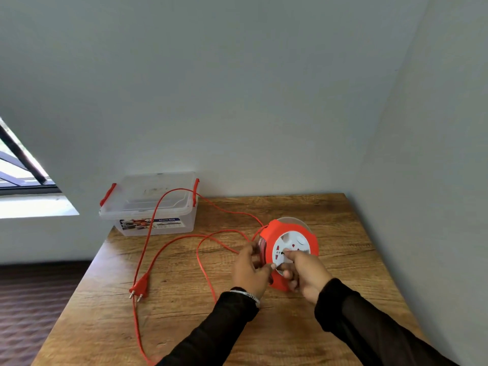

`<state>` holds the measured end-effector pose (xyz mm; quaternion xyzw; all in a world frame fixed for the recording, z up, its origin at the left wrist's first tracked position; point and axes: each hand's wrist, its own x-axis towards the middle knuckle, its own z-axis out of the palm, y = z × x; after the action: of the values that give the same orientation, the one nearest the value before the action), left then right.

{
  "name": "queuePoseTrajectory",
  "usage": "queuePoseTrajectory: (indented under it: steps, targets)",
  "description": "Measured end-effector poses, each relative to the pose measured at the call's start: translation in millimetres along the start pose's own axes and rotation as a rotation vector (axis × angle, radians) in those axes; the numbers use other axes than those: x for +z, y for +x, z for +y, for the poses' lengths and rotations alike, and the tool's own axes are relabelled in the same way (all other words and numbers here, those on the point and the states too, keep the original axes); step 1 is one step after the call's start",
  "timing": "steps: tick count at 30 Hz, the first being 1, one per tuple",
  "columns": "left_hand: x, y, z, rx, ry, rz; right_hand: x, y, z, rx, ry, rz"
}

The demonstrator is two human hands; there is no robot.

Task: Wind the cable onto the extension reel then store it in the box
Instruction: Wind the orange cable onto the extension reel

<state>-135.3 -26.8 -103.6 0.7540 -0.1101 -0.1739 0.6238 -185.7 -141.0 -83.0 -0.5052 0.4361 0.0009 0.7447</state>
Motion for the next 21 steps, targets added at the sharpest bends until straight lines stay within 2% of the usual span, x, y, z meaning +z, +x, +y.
queuePoseTrajectory:
  steps: [3,6,9,13,15,17,18,19,21]
  targets:
    - [2,-5,-8,0.004,-0.031,0.019,0,-3,-1,0.094,0.208,-0.022]
    - [3,-10,-17,0.033,-0.054,0.044,1,-9,0,0.103,0.397,-0.046]
    - [3,-15,-24,0.046,-0.095,0.044,1,-11,3,0.099,0.358,-0.076]
    - [-7,-5,-22,-0.040,-0.190,-0.003,-12,-13,7,-0.003,-0.159,-0.066]
    - [-17,3,-16,-0.078,-0.181,-0.078,-24,-15,8,-0.260,-0.549,0.029]
    - [-27,13,-6,-0.087,-0.098,-0.168,-38,-14,9,-0.669,-1.107,0.164]
    - [-30,19,0,-0.080,-0.027,-0.214,-44,-14,7,-0.841,-1.344,0.173]
    - [-33,24,7,-0.063,0.048,-0.267,-45,-15,3,-0.946,-1.507,0.129]
    - [-36,34,21,-0.014,0.227,-0.382,-45,-17,-6,-0.996,-1.748,-0.024]
